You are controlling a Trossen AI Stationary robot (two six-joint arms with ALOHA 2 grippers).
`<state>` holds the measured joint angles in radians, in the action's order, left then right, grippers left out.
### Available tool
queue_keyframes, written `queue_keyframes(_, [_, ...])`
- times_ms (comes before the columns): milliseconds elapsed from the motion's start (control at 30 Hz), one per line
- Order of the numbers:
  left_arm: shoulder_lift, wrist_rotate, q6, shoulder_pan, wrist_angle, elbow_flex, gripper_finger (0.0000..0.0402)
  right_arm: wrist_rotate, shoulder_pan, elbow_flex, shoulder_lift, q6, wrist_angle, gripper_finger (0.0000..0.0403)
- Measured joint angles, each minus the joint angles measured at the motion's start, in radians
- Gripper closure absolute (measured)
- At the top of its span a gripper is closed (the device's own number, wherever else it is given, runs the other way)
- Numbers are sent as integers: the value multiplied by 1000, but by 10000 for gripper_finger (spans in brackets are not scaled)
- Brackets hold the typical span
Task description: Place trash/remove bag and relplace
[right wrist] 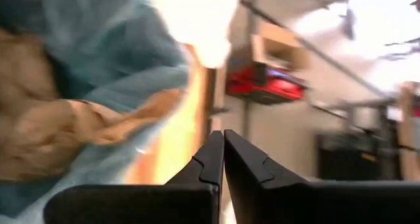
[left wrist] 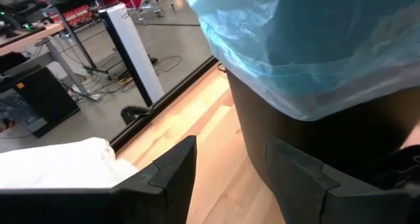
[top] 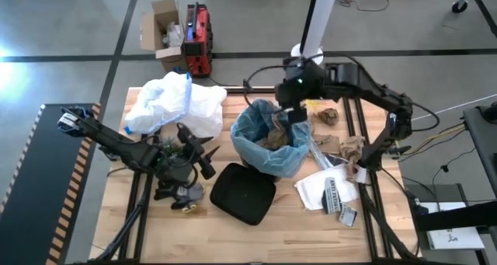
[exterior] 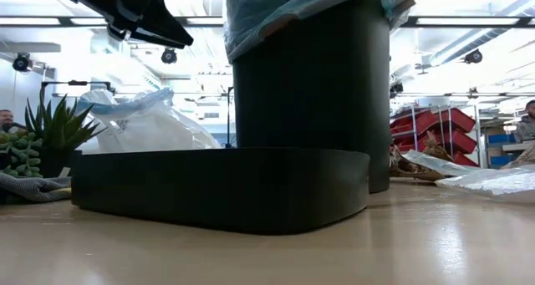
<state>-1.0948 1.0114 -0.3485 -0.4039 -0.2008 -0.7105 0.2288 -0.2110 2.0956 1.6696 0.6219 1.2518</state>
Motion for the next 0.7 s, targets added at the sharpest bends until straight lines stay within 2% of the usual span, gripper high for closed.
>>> queue_keyframes(167, [-18,0,0,7,7,0,232,-283,4,-55,69,22,18,403])
queue_keyframes(233, [-20,0,0,7,8,0,229,-353,33,-57,92,42,19,403])
queue_keyframes(300, [-20,0,0,8,9,0,226,-375,58,-56,118,52,17,403])
queue_keyframes(367, [-20,0,0,10,11,0,223,-364,72,-57,150,59,23,403])
queue_keyframes(467, [-20,0,0,10,16,0,224,-289,93,-57,170,62,31,403])
queue_keyframes(633, [-20,0,0,6,14,0,230,-106,131,-19,87,51,71,403])
queue_keyframes(700, [-19,0,0,3,15,0,231,-67,146,-13,39,11,101,403])
